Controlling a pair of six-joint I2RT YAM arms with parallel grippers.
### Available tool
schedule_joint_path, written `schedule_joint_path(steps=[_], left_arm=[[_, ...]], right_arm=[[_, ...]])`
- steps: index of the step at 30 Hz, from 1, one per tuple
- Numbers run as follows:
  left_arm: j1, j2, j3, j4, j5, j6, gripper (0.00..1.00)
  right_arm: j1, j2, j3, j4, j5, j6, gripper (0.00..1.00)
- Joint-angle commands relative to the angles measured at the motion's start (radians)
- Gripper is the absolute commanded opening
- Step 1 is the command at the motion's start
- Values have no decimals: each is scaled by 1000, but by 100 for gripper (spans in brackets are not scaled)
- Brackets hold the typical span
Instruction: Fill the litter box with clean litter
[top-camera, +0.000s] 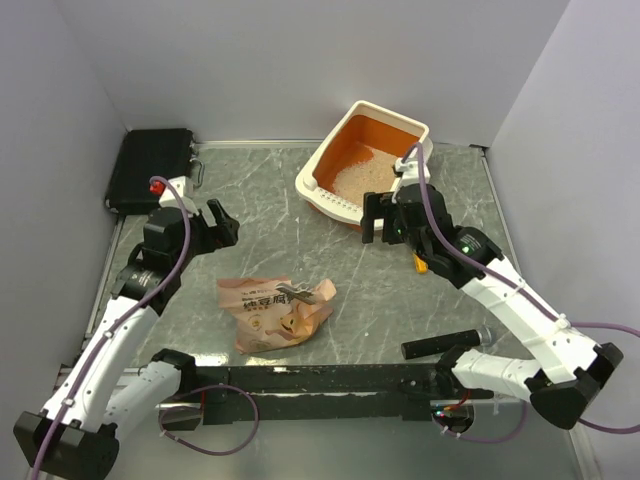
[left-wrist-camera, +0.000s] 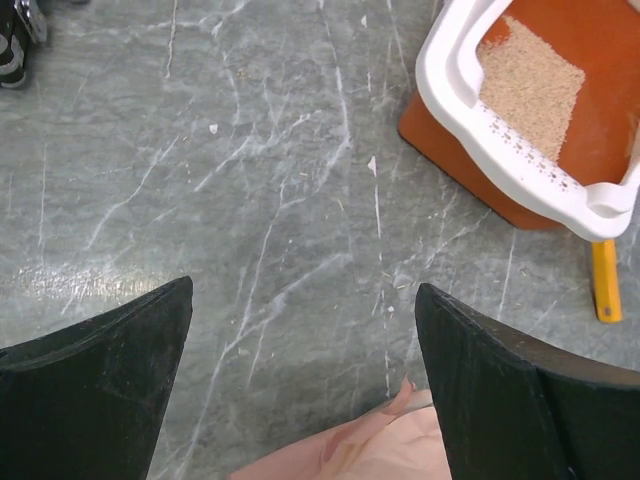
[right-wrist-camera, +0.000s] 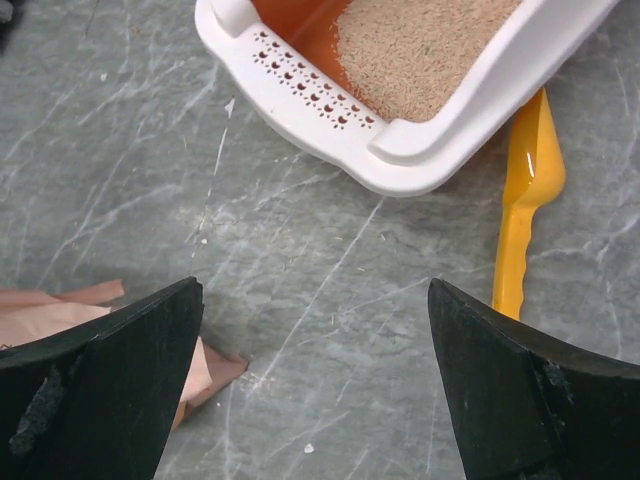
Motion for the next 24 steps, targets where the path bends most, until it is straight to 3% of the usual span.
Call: schedule_joint_path(steps=[1,6,16,20,24], left_arm=[[-2,-40,3,2,25,16,97],[-2,-54,-3,8,33,19,97],[-2,-46,0,11,76,42,97],[-23,-82,-26,60,249,118,97],[-85,-28,30,-42,396,174,98]], right_arm=[[0,35,51,-14,-67,-85,100],[0,-8,14,9,-179,-137,100],[-2,-42,-3,-4,-176,-128,100],[0,-81,-24,17,-208,-136,100],[0,-100,-55,20,-271,-142,100]])
